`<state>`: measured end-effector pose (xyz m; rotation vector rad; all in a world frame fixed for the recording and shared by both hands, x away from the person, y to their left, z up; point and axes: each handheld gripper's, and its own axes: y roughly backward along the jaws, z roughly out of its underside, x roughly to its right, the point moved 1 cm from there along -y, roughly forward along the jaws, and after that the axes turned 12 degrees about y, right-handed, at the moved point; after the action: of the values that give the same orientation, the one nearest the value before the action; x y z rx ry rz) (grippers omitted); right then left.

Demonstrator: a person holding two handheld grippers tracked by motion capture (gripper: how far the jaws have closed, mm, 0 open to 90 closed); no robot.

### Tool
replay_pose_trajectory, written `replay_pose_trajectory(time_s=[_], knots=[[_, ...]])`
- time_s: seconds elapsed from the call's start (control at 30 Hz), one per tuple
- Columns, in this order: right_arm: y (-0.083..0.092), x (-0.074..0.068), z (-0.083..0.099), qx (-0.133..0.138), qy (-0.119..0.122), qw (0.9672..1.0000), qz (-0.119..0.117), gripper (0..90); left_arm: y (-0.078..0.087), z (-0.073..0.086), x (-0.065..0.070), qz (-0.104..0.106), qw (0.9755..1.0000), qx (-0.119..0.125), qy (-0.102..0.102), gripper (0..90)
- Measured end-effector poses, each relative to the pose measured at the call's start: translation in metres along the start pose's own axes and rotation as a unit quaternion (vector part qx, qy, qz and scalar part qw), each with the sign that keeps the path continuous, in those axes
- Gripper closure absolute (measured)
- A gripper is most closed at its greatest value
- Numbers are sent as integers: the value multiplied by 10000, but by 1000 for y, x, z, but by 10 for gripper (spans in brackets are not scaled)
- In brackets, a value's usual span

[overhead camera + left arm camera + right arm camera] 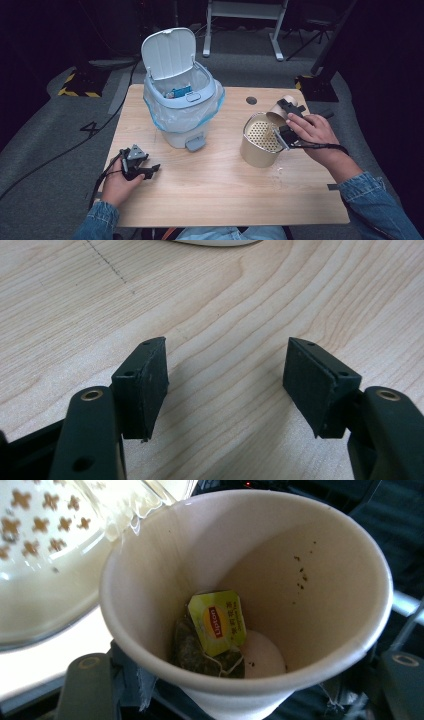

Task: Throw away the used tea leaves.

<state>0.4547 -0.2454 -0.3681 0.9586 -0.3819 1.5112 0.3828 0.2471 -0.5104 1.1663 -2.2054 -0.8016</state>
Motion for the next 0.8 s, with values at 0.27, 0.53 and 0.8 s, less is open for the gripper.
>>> replay_pose_trajectory(time_s=[0.27, 0.53, 0.8], knots=[[6, 1, -11, -398, 1139, 9920, 383, 305, 0, 0, 0, 2, 10000, 4, 7, 350], [10, 0, -21, -619, 2317, 9669, 872, 305, 0, 0, 0, 3, 10000, 4, 6, 349], [15, 0, -30, -956, 3011, 9427, 1072, 315, 0, 0, 0, 7, 10000, 6, 21, 349]])
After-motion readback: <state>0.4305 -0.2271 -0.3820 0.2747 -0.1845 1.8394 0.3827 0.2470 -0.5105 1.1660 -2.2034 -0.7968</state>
